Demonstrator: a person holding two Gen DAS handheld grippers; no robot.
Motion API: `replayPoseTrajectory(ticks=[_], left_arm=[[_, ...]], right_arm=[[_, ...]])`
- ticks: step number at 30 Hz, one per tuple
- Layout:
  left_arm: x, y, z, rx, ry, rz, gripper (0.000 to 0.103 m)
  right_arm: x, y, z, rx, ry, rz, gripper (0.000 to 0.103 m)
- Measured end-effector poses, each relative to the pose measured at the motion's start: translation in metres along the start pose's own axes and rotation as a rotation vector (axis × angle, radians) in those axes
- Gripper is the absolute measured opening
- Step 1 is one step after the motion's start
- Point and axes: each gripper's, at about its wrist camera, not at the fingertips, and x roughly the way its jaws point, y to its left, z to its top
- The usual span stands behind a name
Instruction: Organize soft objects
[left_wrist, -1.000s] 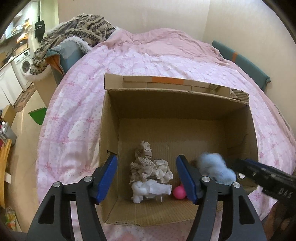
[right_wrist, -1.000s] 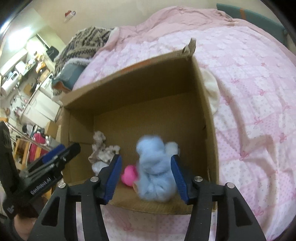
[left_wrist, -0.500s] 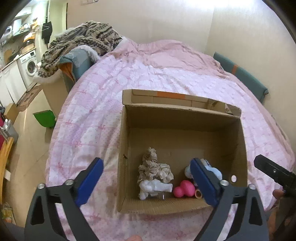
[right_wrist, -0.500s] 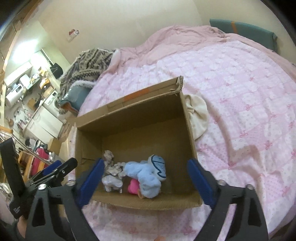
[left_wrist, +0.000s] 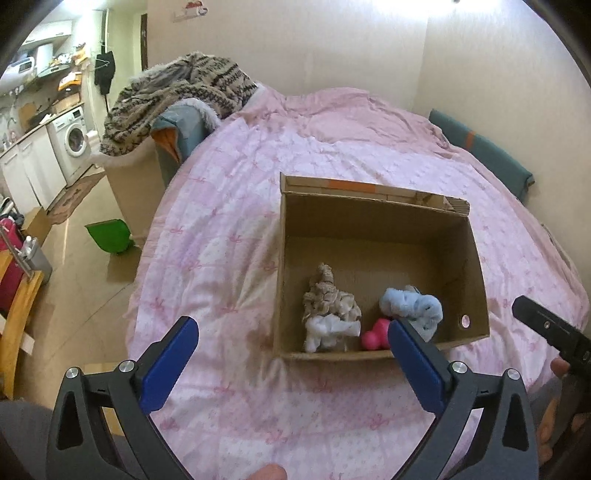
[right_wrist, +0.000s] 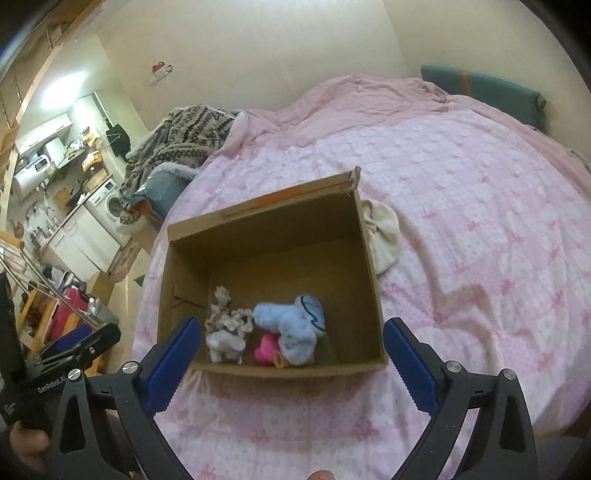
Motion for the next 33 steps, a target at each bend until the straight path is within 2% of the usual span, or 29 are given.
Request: replayPoseTrajectory(ticks=[5, 10, 13, 21, 24, 33], left_arm=[[-0.013, -0.001, -0.014, 0.001, -0.017, 0.036, 0.102], [-0.012, 0.0, -0.027, -0.016, 0.002, -0.005, 0.102], [-0.011, -0.002, -0.032, -0.004, 0.001, 0.017, 0.102], [-0.002, 0.0, -0.037, -0.037, 0.021, -0.007, 0.102], [-0.002, -0.001, -0.036, -0.021, 0.018, 0.01, 0.102], [-0.003, -0.003, -0.035, -0.014, 0.016, -0.001, 0.102]], right_arm=[[-0.007, 0.007, -0.016, -0.03, -0.006, -0.035, 0.103], [-0.012, 0.014, -0.029, -0.062, -0.033, -0.055, 0.103], [-0.009, 0.02, -0.032, -0.094, -0.028, -0.068, 0.103], [0.006, 0.029, -0.037, -0.163, -0.01, -0.123, 0.103], [0.009, 0.032, -0.039, -0.186, -0.007, -0.133, 0.103], [0.01, 0.031, -0.039, -0.177, -0.001, -0.132, 0.103]])
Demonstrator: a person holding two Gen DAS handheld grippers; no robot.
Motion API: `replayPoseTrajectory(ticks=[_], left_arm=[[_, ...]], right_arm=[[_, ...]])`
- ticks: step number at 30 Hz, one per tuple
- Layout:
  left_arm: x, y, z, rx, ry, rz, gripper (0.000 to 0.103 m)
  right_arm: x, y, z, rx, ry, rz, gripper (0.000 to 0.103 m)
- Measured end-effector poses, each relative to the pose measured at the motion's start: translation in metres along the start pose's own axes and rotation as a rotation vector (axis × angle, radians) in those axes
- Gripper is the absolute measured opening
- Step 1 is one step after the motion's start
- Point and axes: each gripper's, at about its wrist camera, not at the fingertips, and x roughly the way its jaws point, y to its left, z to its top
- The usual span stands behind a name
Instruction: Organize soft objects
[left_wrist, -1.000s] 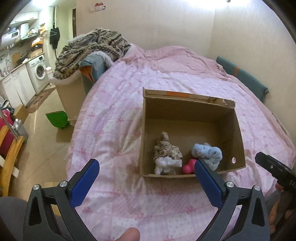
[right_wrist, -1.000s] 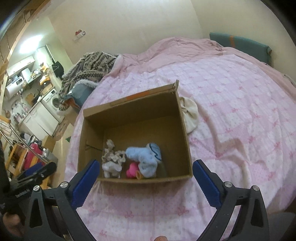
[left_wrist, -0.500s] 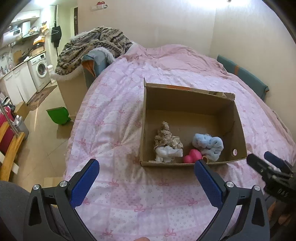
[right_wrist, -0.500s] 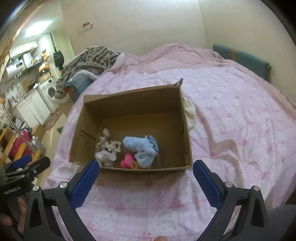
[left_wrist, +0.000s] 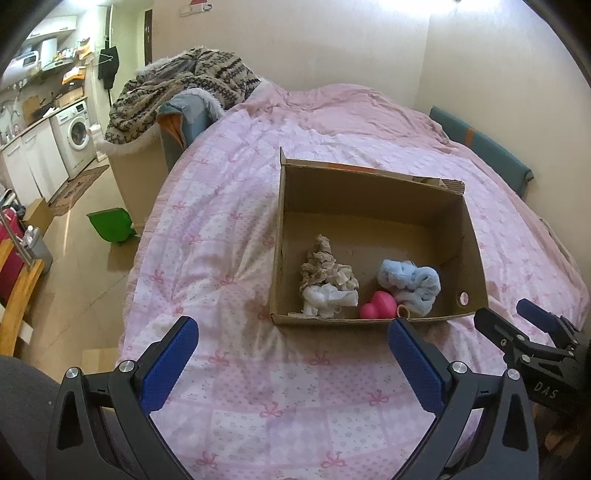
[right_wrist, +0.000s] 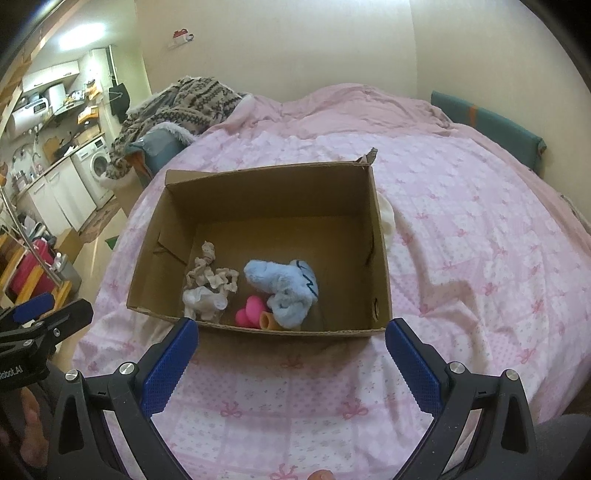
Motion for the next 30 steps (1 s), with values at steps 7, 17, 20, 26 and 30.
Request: replayPoseTrajectory(ticks=[7, 17, 20, 26, 30], left_arm=[[-0.0008, -0.0015, 0.0001, 0.011, -0.007, 0.007, 0.102], [0.0003, -0.0009, 0.0012, 0.009, -0.003, 0.008, 0.102], [0.0004, -0.0007, 0.0008, 0.01, -0.003, 0.009, 0.102], [0.0004, 0.0006, 0.0014, 0.0, -0.006, 0.008, 0.102], [0.0008, 0.0007, 0.0017, -0.006, -0.005, 0.008, 0.102]], right_arm=[[0.0011, -0.0051, 0.0015, 0.027, 0.006, 0.001, 0.103], [0.0013, -0.006, 0.0017, 0.026, 0.008, 0.001, 0.103], [0.0007, -0.006, 0.0019, 0.028, 0.004, 0.003, 0.103], [0.0006, -0.0089, 0.002, 0.039, 0.003, 0.01, 0.103], [0.0012, -0.0093, 0.0018, 0.039, 0.006, 0.008, 0.103]])
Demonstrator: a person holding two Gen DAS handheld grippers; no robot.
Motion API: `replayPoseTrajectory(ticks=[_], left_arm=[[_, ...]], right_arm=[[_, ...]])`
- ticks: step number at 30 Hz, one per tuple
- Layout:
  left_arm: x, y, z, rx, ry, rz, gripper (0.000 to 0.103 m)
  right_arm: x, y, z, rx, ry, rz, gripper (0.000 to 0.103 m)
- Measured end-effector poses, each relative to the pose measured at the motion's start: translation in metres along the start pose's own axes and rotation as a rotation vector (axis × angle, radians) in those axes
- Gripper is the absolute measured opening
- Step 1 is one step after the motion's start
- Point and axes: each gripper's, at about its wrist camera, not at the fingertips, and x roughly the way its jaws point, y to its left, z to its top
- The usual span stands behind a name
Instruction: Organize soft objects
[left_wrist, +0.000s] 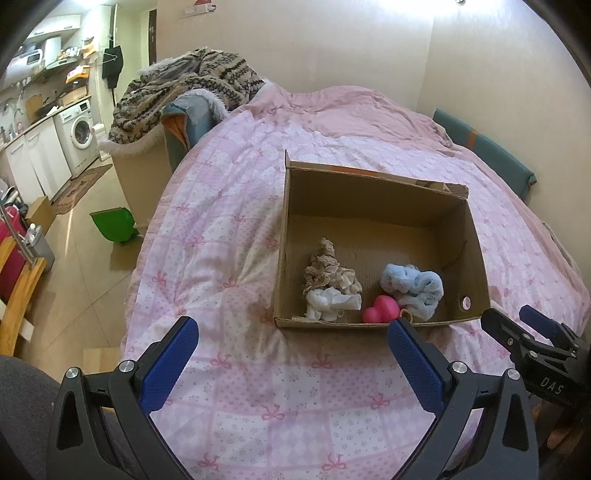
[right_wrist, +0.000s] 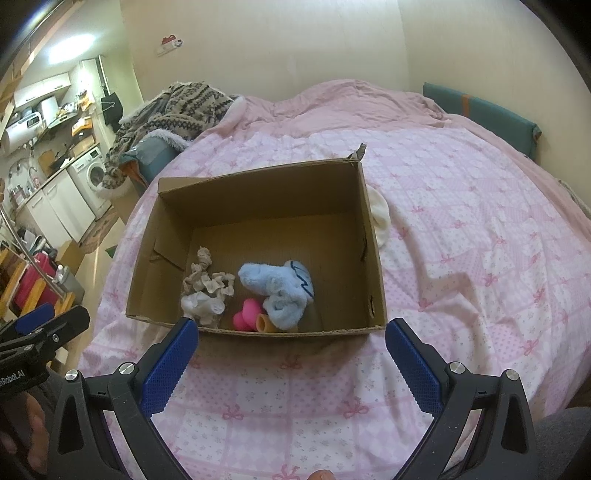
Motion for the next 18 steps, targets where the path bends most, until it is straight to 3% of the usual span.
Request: replayPoseTrajectory(ticks=[18], left_arm=[[0.0011, -0.0009, -0.0007, -0.009, 0.006, -0.013, 0.102]], right_arm=[[-0.0005, -0.0006, 0.0005, 0.001, 0.001, -0.001, 0.103]])
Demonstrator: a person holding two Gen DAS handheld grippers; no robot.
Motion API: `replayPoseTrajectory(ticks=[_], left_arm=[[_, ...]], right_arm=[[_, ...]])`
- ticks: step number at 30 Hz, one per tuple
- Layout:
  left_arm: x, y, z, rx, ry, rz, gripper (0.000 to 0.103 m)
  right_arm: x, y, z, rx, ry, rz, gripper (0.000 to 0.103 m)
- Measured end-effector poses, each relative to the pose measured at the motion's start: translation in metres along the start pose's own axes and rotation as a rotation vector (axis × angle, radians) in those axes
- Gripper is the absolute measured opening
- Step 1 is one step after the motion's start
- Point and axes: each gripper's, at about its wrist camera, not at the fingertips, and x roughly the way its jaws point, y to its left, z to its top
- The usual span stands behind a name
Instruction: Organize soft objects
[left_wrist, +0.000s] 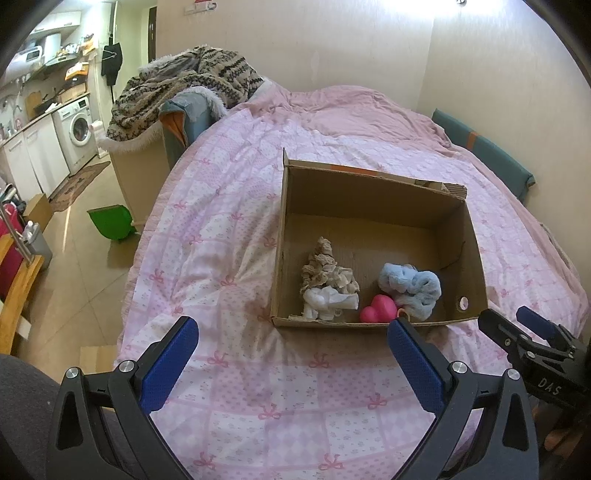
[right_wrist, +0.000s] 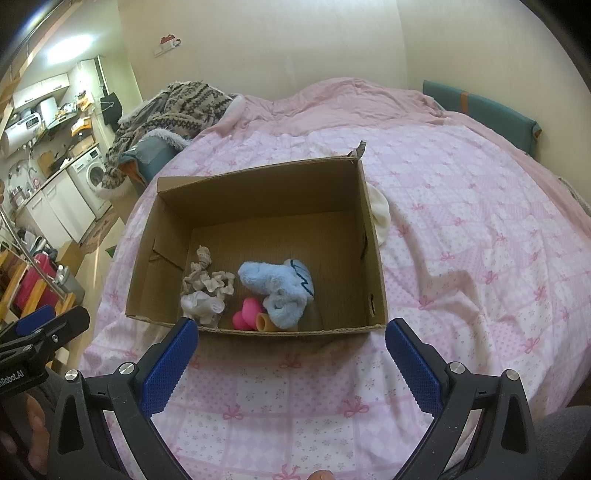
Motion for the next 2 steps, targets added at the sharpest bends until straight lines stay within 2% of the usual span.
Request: replayPoseTrajectory(ticks=[2], left_arm=[[0.0012, 0.0005, -0.0001, -0.005, 0.004, 0.0, 0.102]], right_arm=[[0.0, -0.0001, 0.0001, 0.002, 0.001, 0.001, 0.103]])
